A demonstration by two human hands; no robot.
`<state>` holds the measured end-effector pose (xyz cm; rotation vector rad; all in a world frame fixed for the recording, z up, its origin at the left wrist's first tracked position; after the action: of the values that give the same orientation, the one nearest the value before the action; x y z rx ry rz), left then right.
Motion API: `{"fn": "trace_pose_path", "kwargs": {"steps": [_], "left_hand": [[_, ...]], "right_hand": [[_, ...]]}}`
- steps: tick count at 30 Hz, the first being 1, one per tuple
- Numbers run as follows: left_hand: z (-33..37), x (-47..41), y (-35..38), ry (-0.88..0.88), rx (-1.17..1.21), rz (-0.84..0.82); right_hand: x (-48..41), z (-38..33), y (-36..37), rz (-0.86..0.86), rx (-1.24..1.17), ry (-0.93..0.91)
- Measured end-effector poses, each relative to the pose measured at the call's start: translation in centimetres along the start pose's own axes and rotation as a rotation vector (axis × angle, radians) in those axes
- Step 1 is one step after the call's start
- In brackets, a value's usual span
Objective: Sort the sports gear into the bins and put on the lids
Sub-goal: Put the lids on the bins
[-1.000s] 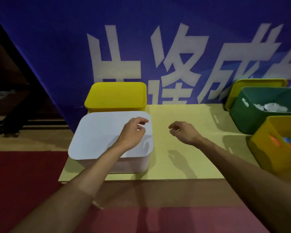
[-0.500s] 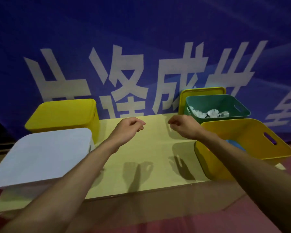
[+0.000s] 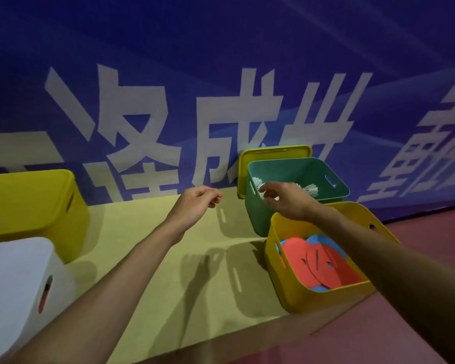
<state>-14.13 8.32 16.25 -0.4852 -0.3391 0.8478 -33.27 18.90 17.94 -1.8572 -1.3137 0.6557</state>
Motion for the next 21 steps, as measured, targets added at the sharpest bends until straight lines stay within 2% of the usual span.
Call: {"fn": "trace_pose_path", "kwargs": {"steps": [10,21], "left_hand": [[1.9,-7.9,1.7,0.007,-0.001,-0.037],[4.9,-15.3,8.7,-0.069,-0.074,-0.007]], "right_hand": [[-8.0,5.7,-5.3,-0.071,0.127,0.038],[-16.8,17.2,-9.6,-0.150,0.175,0.036]]}}
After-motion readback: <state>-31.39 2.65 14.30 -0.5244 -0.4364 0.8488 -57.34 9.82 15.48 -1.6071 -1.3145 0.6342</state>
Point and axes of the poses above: each hand's wrist, its own x-axis away from the middle knuckle, its own y-axis out of the palm, z = x × y, the point moved 4 cm from there along -x, towards the middle knuckle, and after that the axes turned 15 degrees about -x, right-handed, at the moved point
